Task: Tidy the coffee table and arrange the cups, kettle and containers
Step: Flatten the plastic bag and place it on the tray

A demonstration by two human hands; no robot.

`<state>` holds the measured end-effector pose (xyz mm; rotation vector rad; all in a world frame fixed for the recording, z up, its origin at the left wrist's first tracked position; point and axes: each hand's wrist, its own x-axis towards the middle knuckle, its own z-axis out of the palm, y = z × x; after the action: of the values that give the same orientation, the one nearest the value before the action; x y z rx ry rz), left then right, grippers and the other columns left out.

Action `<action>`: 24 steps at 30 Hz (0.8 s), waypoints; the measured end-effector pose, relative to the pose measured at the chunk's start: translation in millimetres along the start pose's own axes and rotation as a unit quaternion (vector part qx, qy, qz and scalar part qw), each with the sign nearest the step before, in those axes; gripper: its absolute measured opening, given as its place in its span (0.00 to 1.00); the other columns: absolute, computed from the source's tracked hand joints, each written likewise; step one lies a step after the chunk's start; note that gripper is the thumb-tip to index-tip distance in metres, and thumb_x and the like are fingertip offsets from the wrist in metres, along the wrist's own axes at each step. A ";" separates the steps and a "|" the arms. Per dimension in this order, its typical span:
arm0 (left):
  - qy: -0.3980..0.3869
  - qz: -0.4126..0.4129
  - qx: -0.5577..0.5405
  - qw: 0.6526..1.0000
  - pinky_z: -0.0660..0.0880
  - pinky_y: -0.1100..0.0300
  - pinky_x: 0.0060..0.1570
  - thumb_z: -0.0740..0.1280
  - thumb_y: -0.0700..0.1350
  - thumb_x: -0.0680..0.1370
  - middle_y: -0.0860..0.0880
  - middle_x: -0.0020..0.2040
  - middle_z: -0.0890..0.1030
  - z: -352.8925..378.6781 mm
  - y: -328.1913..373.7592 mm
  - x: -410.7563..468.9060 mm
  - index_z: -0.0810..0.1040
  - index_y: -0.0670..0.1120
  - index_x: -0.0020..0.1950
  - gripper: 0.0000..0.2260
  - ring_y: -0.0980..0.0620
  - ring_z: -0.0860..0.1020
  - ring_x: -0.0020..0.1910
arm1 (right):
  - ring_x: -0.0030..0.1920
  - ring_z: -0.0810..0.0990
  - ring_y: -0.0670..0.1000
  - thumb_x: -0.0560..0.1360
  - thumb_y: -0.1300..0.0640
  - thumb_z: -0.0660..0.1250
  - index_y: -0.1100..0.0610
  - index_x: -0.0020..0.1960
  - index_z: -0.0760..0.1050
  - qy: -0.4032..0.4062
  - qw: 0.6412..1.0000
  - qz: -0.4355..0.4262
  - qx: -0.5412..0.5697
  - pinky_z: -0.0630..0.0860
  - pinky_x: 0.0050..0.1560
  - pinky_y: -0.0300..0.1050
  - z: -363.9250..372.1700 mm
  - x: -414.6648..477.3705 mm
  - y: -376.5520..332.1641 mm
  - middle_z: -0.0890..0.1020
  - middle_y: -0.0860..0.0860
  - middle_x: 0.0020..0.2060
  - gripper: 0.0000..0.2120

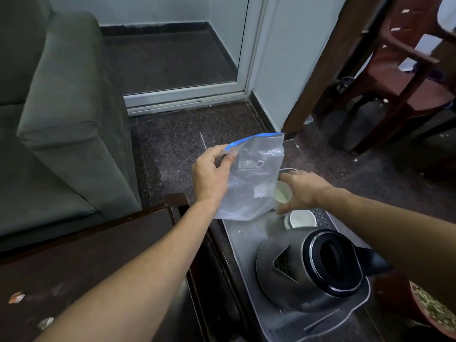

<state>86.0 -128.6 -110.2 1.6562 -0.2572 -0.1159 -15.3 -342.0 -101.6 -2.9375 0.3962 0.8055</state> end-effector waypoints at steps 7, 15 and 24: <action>0.029 0.054 0.022 0.998 0.77 0.61 0.47 0.73 0.43 0.77 0.60 0.44 0.82 20.0 7.7 5.5 0.86 0.51 0.52 0.06 0.63 0.80 0.42 | 0.66 0.79 0.55 0.63 0.31 0.74 0.44 0.74 0.69 -0.001 0.994 -0.018 -0.111 0.71 0.66 0.54 0.1 2.1 5.7 0.78 0.48 0.68 0.43; 0.066 0.076 0.048 0.994 0.72 0.69 0.46 0.73 0.39 0.78 0.54 0.46 0.82 30.5 10.4 4.9 0.87 0.46 0.51 0.05 0.62 0.79 0.44 | 0.66 0.79 0.51 0.61 0.35 0.82 0.43 0.70 0.74 -0.003 0.987 0.013 0.163 0.68 0.64 0.49 -8.7 1.6 9.8 0.80 0.42 0.61 0.40; 0.086 0.139 0.049 0.985 0.72 0.68 0.46 0.72 0.36 0.77 0.54 0.44 0.81 32.6 24.1 12.1 0.87 0.46 0.50 0.07 0.61 0.79 0.44 | 0.48 0.86 0.52 0.75 0.62 0.77 0.57 0.51 0.87 0.140 0.898 0.007 0.417 0.81 0.62 0.54 -24.5 13.6 21.4 0.89 0.53 0.46 0.05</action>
<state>88.0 -165.1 -88.7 1.6994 -0.3636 0.2519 2.3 -369.0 -87.4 -2.2141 0.5953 0.1205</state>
